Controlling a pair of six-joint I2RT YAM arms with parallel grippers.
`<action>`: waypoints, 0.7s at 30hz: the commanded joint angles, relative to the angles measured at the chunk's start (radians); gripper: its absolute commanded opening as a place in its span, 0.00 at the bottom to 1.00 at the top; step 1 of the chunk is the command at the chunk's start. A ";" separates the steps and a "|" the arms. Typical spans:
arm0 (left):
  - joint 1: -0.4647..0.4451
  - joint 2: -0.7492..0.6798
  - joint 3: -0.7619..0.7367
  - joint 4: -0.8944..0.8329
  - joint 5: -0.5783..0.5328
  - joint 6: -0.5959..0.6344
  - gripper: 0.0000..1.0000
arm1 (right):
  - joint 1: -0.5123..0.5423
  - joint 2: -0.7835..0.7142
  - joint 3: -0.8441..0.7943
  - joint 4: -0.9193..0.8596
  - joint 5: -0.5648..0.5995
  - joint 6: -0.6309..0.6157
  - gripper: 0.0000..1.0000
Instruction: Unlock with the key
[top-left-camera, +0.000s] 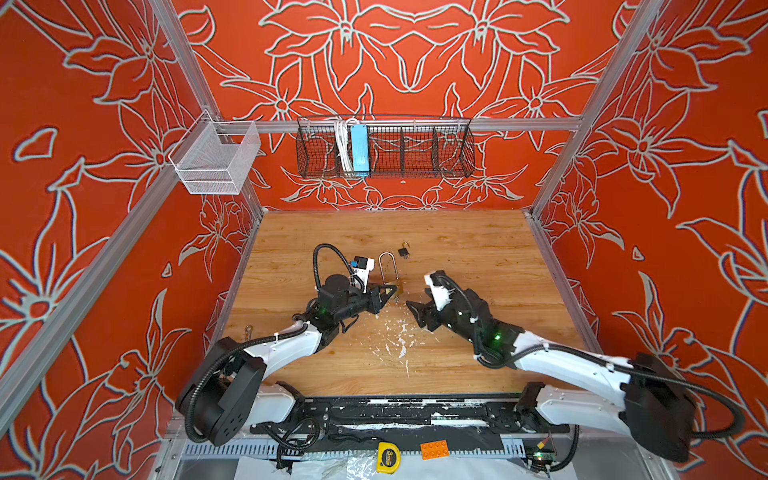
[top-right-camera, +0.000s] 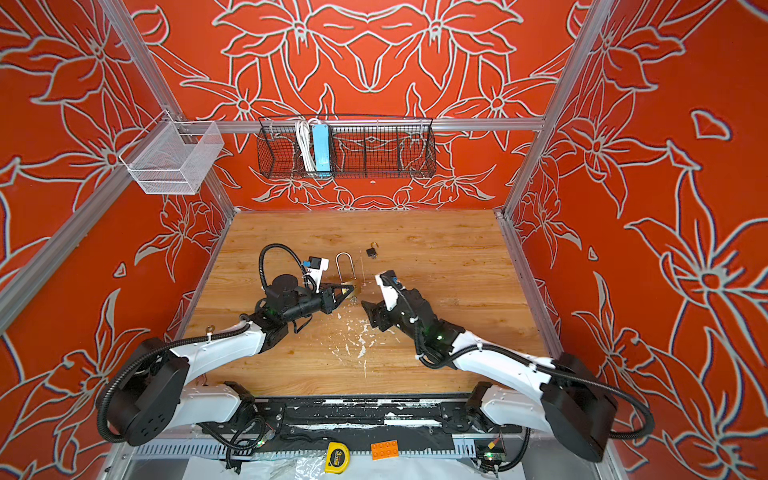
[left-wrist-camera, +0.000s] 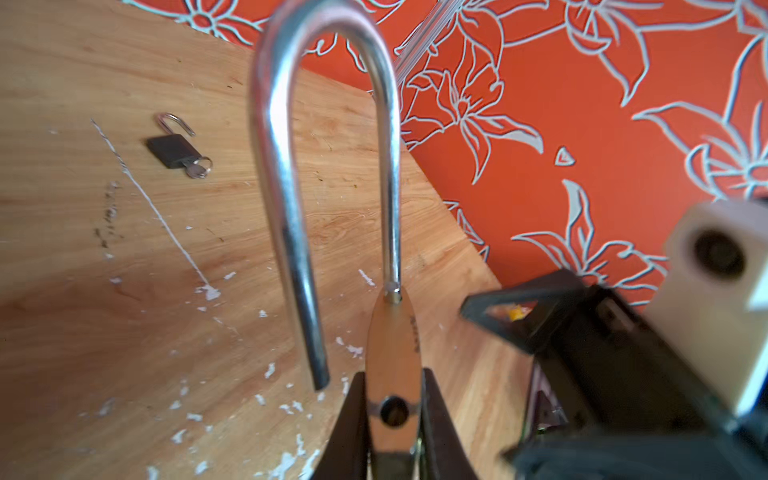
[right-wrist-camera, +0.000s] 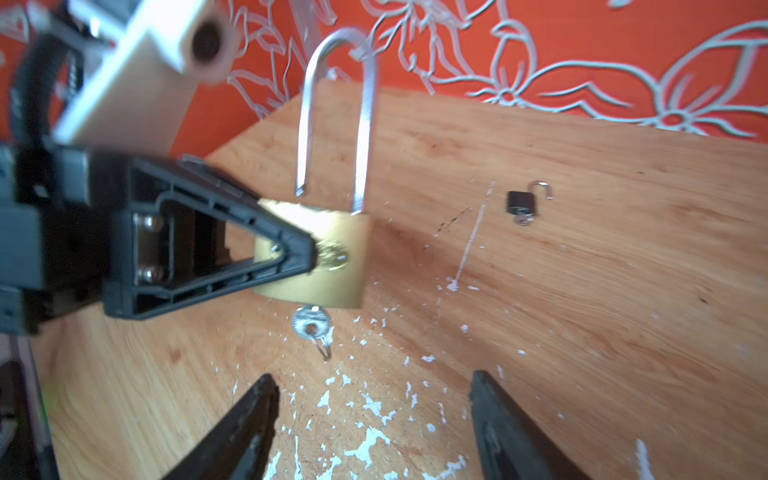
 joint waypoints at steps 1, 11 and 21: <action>0.007 -0.017 0.027 0.007 0.022 0.122 0.00 | -0.074 -0.086 -0.062 0.036 -0.003 0.032 0.81; 0.008 0.013 0.041 0.112 0.415 0.245 0.00 | -0.252 -0.038 -0.141 0.241 -0.228 0.089 0.98; 0.008 0.056 0.050 0.141 0.456 0.232 0.00 | -0.279 0.017 -0.210 0.501 -0.445 0.113 0.98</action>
